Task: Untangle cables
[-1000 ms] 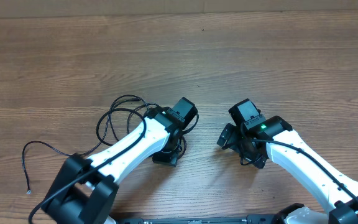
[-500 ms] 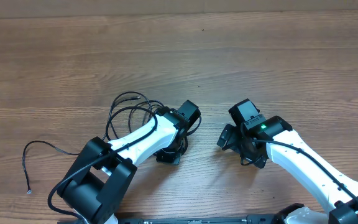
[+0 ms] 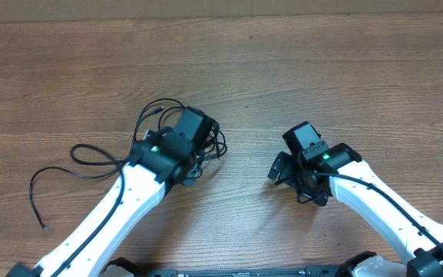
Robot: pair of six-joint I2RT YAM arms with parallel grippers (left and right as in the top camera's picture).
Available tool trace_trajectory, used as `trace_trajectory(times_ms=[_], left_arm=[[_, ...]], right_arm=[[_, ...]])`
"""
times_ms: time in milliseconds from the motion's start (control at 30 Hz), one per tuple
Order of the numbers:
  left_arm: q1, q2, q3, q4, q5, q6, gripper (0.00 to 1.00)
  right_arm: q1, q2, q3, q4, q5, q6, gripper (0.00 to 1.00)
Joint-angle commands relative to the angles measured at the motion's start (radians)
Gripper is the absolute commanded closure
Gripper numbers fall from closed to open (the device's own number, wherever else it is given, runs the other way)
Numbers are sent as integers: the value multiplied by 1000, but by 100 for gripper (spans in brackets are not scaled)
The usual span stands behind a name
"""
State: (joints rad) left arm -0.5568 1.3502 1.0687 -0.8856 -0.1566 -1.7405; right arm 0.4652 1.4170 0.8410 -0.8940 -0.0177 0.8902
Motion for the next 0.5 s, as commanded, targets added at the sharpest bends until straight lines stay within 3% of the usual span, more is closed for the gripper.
trace_trajectory(times_ms=[0, 133, 167, 200, 267, 467], left_arm=[[2, -58, 16, 0, -79, 109, 95], [2, -59, 16, 0, -54, 145, 90], [2, -59, 16, -1, -52, 148, 85], [2, -59, 16, -3, -53, 148, 72], [2, -59, 16, -10, -58, 148, 57], [2, -54, 15, -67, -81, 148, 41]], right_arm=[[0, 0, -4, 6, 13, 0, 0], [0, 0, -4, 6, 11, 0, 0], [0, 0, -4, 6, 7, 0, 0], [0, 0, -4, 7, 5, 0, 0], [0, 0, -4, 7, 5, 0, 0], [0, 0, -4, 9, -2, -1, 0]])
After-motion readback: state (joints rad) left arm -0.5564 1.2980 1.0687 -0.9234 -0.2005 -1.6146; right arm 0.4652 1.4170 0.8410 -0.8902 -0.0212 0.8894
